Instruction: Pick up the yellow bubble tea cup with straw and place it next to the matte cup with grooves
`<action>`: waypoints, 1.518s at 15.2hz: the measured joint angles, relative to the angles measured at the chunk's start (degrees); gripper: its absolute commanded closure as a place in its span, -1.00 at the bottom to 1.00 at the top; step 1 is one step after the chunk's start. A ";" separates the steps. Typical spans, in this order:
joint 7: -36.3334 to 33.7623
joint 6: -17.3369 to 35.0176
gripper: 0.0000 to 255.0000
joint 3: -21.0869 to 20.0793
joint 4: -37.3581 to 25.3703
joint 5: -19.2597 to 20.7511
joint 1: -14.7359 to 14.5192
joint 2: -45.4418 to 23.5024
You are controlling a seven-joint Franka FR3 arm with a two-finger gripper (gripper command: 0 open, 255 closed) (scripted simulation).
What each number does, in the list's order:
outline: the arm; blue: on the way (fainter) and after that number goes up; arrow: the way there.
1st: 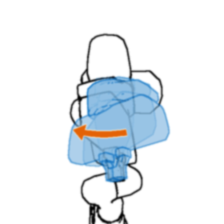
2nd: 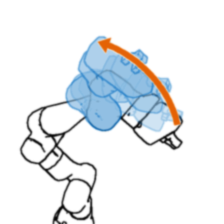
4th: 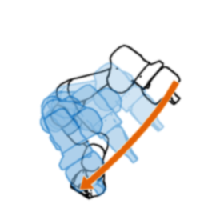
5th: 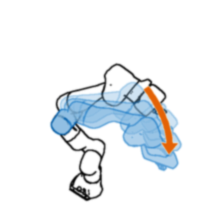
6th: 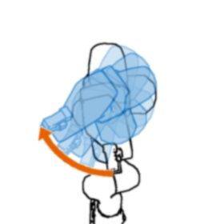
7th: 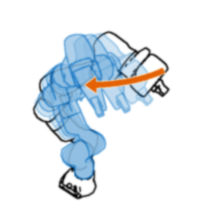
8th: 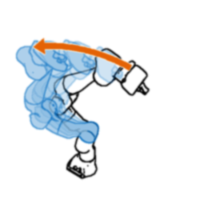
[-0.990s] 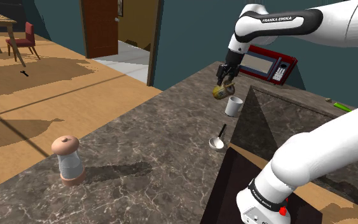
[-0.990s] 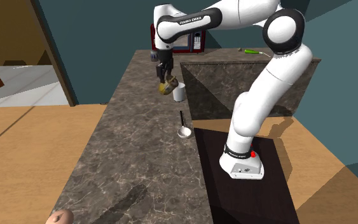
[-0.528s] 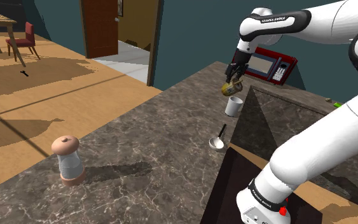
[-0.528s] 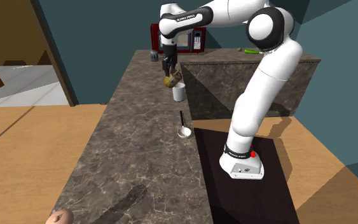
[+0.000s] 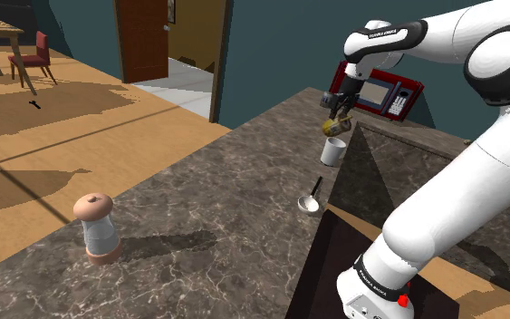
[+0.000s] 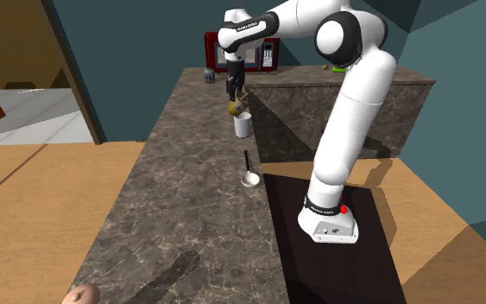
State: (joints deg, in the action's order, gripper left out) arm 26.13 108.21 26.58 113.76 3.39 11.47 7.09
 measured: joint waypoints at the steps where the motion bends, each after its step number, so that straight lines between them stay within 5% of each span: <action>1: 0.06 0.72 1.00 0.05 0.64 -0.02 0.03 -0.08; 23: 2.05 17.50 1.00 1.00 12.24 -2.64 0.27 -5.84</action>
State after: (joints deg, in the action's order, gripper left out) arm 28.18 125.72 27.59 126.00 0.75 11.74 1.25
